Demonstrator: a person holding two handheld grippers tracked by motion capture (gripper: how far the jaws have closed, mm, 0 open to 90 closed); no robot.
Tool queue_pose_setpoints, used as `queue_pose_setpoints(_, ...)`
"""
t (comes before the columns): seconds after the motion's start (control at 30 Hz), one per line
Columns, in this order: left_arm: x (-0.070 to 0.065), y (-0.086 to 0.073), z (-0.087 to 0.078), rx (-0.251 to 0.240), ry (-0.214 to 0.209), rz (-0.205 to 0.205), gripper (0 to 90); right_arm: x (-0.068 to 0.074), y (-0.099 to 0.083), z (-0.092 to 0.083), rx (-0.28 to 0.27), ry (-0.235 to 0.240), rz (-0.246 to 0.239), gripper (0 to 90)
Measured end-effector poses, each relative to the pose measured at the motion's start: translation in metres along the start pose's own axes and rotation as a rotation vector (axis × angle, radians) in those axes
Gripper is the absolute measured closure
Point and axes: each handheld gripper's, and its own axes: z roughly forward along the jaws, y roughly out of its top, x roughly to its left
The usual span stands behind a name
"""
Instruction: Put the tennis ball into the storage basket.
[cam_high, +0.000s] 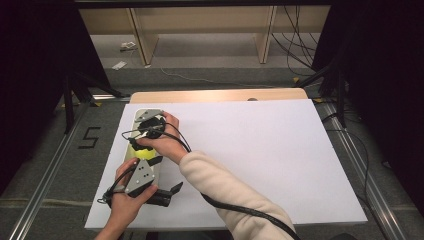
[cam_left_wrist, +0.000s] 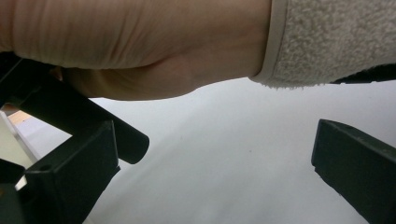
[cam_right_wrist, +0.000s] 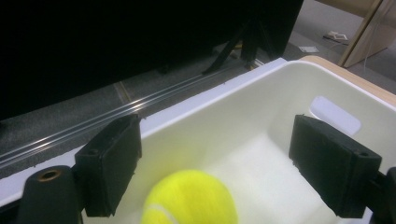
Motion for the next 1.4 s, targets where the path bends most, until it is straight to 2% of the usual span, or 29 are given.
queue_pose_setpoints(0.3,0.0,0.0,0.0,0.001,-0.002,0.004,0.4,-0.004,-0.004,-0.013,-0.019,-0.007,0.009,18.1)
queue_pose_setpoints(0.8,0.0,0.0,0.0,0.0,-0.001,0.002,0.5,-0.018,-0.011,-0.041,-0.04,-0.037,0.01,18.9)
queue_pose_setpoints(1.4,0.0,0.0,0.0,0.0,-0.002,0.0,0.5,-0.05,-0.027,-0.083,-0.058,-0.09,0.049,19.6)
